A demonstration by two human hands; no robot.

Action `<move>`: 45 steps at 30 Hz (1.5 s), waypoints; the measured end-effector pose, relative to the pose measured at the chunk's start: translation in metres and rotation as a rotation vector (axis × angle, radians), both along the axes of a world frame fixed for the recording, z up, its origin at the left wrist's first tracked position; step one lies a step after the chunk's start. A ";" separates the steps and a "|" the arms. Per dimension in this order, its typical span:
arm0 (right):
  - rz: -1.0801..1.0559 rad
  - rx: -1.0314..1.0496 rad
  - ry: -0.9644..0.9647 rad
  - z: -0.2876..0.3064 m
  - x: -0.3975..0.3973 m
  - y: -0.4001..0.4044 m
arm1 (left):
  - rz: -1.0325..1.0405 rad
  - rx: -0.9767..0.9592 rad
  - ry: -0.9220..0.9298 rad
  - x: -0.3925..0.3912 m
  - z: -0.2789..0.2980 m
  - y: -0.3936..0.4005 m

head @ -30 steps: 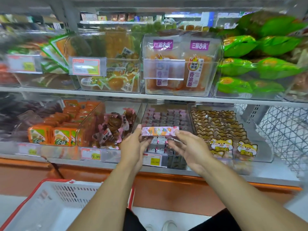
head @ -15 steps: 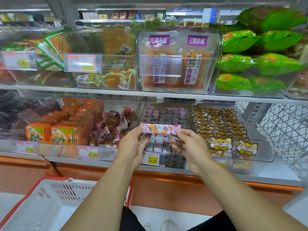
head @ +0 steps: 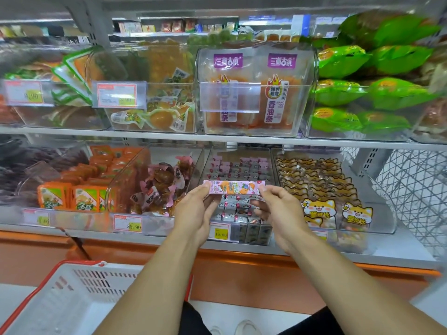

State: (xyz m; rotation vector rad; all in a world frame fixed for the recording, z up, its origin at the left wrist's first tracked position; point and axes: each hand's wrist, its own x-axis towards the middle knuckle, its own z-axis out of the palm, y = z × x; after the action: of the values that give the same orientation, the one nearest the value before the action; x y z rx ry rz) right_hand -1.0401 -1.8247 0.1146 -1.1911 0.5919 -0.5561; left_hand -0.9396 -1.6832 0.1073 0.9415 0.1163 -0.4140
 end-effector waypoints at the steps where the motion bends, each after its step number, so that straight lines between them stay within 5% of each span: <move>1: 0.027 -0.055 -0.014 0.001 -0.001 0.000 | 0.011 0.011 -0.005 0.001 -0.001 0.001; 7: 0.189 -0.642 0.040 0.000 -0.008 0.002 | 0.013 0.052 -0.024 0.000 -0.002 0.004; 14: 0.109 -0.246 -0.028 0.004 -0.003 0.001 | -0.090 0.129 -0.154 -0.003 0.002 0.003; 20: 0.206 0.009 0.149 0.002 0.001 -0.003 | -0.213 0.147 -0.316 -0.011 0.005 0.003; 30: 0.331 -0.329 -0.034 0.002 -0.005 -0.004 | -0.170 0.175 -0.239 -0.011 0.003 0.002; 45: 0.261 -0.213 0.016 -0.002 0.001 -0.005 | -0.065 0.385 -0.149 -0.012 0.004 0.001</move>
State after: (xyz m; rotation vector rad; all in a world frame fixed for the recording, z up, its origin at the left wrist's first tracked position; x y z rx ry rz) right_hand -1.0395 -1.8297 0.1130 -1.4497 0.3880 -0.3937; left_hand -0.9515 -1.6818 0.1112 1.3553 0.0290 -0.3860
